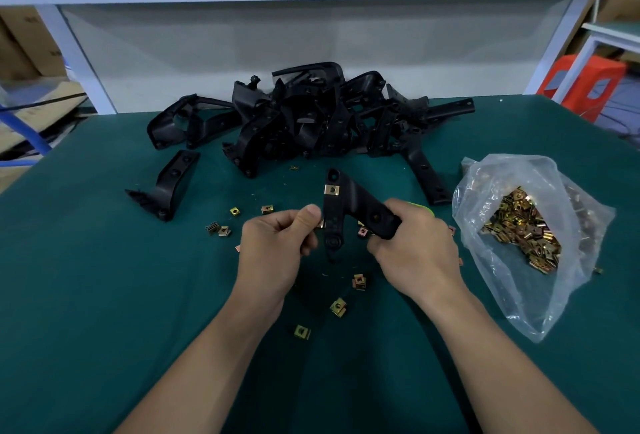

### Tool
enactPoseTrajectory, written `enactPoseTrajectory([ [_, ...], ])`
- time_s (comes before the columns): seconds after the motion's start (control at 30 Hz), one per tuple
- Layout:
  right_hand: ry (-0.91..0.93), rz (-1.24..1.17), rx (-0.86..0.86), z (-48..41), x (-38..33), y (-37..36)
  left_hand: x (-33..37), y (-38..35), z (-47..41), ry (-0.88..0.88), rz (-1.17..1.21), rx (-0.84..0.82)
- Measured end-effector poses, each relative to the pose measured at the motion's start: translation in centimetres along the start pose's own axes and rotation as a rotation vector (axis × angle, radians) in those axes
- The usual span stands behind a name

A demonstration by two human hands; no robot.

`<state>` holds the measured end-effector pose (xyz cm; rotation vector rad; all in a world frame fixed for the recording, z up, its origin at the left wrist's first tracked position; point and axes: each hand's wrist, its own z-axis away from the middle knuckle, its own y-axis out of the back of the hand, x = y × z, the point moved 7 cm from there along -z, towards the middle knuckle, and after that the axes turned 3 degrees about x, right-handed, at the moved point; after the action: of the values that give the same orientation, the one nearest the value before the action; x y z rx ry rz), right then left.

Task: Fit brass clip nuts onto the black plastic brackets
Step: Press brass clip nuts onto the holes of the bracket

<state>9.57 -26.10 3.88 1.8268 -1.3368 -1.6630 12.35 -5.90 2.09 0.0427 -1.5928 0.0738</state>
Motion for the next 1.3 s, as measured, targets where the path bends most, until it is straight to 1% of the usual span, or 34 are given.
enactPoseTrajectory([
  [0.2, 0.025, -0.054, -0.047, 0.1, -0.3, -0.7, 0.1, 0.2, 0.2, -0.031, -0.044, 0.028],
  [0.3, 0.039, -0.016, -0.010, 0.2, -0.3, -0.6, 0.3, 0.5, 0.3, -0.067, -0.071, 0.072],
  [0.4, 0.028, 0.027, 0.027, 0.3, -0.2, -0.5, 0.3, 0.4, 0.5, -0.094, -0.119, 0.082],
  [0.57, 0.013, -0.004, 0.007, 0.1, -0.1, -0.5, 0.2, 0.4, 0.5, -0.092, -0.207, 0.087],
  [0.67, 0.028, -0.020, -0.017, 0.1, -0.3, -0.5, -0.4, 0.5, 0.4, -0.006, -0.108, 0.115],
  [0.77, 0.037, -0.024, -0.021, 0.2, -0.5, -0.5, -0.7, 0.3, 0.5, 0.059, 0.003, 0.105],
  [0.93, 0.034, -0.043, -0.016, 0.6, -0.9, -0.5, -0.2, -0.4, 0.9, 0.053, 0.061, 0.038],
  [1.03, 0.041, -0.044, -0.007, 0.8, -1.0, -0.6, 0.6, -0.4, 1.0, -0.026, -0.027, 0.048],
  [1.1, 0.048, -0.041, 0.007, 0.9, -1.1, -0.5, 0.9, -0.1, 1.1, -0.099, -0.138, 0.059],
  [1.2, 0.049, -0.041, 0.031, 1.0, -1.2, -0.4, 1.3, -0.4, 1.6, -0.214, -0.413, 0.061],
  [1.3, 0.055, -0.016, 0.047, 1.0, -1.3, -0.1, 1.7, -0.8, 2.3, -0.247, -0.687, 0.108],
])
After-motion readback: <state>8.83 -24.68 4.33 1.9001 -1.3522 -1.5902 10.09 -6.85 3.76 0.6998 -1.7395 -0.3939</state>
